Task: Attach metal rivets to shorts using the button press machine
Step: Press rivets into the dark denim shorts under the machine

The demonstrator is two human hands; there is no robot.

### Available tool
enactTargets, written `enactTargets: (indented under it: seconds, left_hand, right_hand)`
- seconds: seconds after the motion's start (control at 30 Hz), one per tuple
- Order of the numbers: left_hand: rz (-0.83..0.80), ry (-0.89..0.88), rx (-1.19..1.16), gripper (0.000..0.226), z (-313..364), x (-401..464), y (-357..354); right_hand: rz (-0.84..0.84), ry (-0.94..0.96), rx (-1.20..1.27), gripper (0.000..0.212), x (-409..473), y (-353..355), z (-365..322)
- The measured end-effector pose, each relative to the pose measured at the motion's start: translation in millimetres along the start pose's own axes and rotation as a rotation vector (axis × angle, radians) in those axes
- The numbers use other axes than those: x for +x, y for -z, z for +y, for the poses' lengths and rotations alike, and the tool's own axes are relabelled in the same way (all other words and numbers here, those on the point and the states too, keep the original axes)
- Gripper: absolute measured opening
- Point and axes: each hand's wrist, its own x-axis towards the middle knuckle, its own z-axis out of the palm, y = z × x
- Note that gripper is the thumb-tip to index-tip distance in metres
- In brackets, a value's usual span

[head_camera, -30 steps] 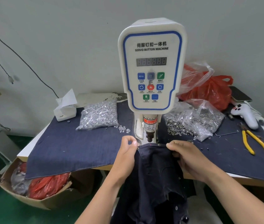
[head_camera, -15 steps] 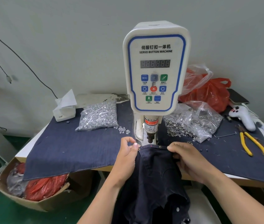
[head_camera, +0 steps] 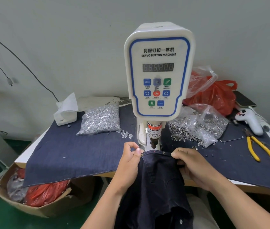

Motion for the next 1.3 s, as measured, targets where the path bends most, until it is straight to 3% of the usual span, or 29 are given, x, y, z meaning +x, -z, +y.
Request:
enactTargets:
  seconds: [0.47,0.83,0.93,0.97,1.07,1.23,1.3]
  left_hand:
    - [0.0,-0.032,-0.026,0.007,-2,2,0]
    - [-0.051,0.032,-0.12,0.012,5,1,1]
    - [-0.268,0.214,0.085,0.03,17,3,7]
    - [-0.322,0.189,0.198,0.035,21,1,10]
    - [-0.385,-0.122,0.317,0.038,30,-27,21]
    - [-0.481,-0.03,-0.208,0.014,32,-42,28]
    - [-0.455,0.021,-0.308,0.014,26,-42,29]
  right_hand:
    - [-0.038,-0.011,-0.005,0.017,3,4,5]
    - [-0.098,0.012,-0.021,0.027,-8,1,-3]
    - [-0.134,0.107,-0.193,0.03,-20,-7,-10]
    - [-0.145,0.157,-0.282,0.033,-25,-12,-14]
    - [-0.207,0.292,-0.474,0.031,-35,-28,-23]
    - [-0.334,0.225,-0.607,0.008,-43,-24,-34]
    - [-0.358,0.165,-0.586,0.016,-44,-18,-34]
